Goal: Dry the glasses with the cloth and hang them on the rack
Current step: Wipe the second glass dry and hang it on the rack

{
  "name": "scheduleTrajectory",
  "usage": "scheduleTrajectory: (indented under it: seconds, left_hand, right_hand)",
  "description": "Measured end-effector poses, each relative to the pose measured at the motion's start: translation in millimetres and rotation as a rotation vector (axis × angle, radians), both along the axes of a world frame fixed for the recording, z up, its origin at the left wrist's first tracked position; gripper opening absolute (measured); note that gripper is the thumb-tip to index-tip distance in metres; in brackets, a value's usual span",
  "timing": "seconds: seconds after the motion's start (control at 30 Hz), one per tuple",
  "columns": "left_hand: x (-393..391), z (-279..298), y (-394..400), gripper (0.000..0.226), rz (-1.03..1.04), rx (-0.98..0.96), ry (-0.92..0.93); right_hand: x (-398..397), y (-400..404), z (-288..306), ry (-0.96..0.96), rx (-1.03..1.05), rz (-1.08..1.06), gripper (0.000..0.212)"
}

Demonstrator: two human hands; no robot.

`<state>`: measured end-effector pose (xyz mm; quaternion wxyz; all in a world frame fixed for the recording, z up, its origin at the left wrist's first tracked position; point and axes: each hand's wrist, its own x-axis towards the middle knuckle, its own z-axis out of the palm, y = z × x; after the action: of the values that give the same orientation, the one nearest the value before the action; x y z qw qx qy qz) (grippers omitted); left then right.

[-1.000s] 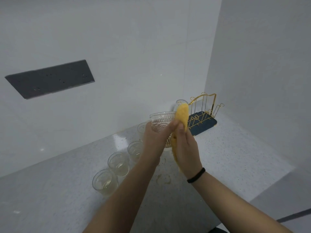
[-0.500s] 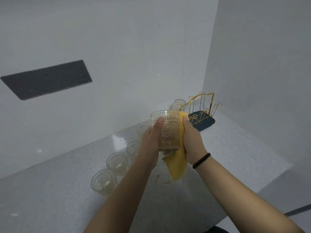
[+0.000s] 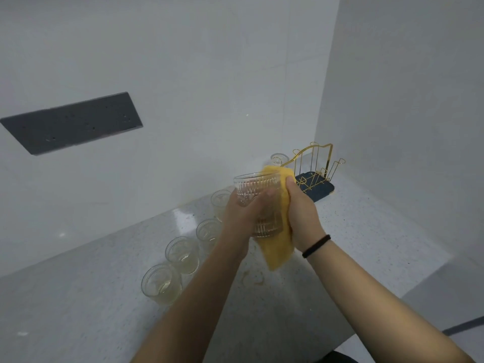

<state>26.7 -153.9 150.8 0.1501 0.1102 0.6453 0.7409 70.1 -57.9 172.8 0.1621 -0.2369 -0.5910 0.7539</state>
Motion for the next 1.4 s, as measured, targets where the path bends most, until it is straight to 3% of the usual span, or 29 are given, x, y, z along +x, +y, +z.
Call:
scheduleTrajectory:
  seconds: [0.07, 0.17, 0.23, 0.3, 0.37, 0.47, 0.53, 0.6, 0.67, 0.77, 0.93, 1.07, 1.13, 1.2, 1.3, 1.4]
  left_hand:
    - [-2, -2, 2, 0.063, 0.007, -0.011, 0.04]
    - [-4, 3, 4, 0.056, 0.153, -0.194, 0.187]
    - [-4, 0, 4, 0.066, 0.148, -0.271, 0.175]
    - [-2, 1, 3, 0.092, 0.087, -0.206, 0.091]
    - [-1, 1, 1, 0.096, 0.052, -0.118, -0.006]
    - [1, 2, 2, 0.078, 0.023, -0.005, -0.052]
    - [-2, 0, 2, 0.064, 0.039, -0.024, -0.045]
    - [-2, 3, 3, 0.036, 0.122, -0.119, 0.035]
    - [-3, 2, 4, 0.053, 0.152, -0.234, 0.137]
    - [1, 7, 2, 0.077, 0.056, -0.175, 0.136]
    - [2, 9, -1, 0.071, -0.053, 0.028, -0.008]
    - [-3, 13, 2, 0.057, 0.066, -0.114, 0.087]
    - [-6, 9, 3, 0.091, 0.111, -0.233, 0.134]
    - [-2, 9, 5, 0.103, 0.078, -0.23, 0.154]
    - [0, 5, 2, 0.072, -0.013, -0.078, 0.103]
    - [1, 5, -1, 0.045, -0.095, 0.088, -0.022]
  right_hand:
    - [-1, 2, 0, -0.042, -0.086, 0.011, 0.043]
    - [2, -12, -13, 0.006, 0.122, -0.056, 0.046]
    - [8, -21, -22, 0.101, 0.287, -0.106, 0.039]
    - [12, -24, -23, 0.152, 0.409, -0.123, 0.031]
    - [8, -16, -16, 0.098, 0.422, -0.104, 0.035]
    - [-7, 4, -6, -0.142, 0.243, -0.032, 0.049]
    - [-7, 2, -4, -0.126, 0.123, -0.024, 0.059]
    - [-2, -10, -12, -0.004, 0.22, -0.054, 0.059]
    - [7, -21, -16, 0.111, 0.301, -0.104, 0.048]
    - [10, -22, -15, 0.15, 0.396, -0.143, 0.035]
    - [-3, 4, -1, -0.025, 0.121, -0.043, 0.049]
    - [1, -6, -2, 0.044, 0.15, -0.064, 0.047]
    - [7, -16, -9, 0.12, 0.289, -0.118, 0.046]
    - [10, -20, -10, 0.156, 0.408, -0.151, 0.037]
    - [4, -12, -5, 0.105, 0.365, -0.121, 0.04]
    - [-6, 3, 1, -0.037, 0.149, -0.003, 0.042]
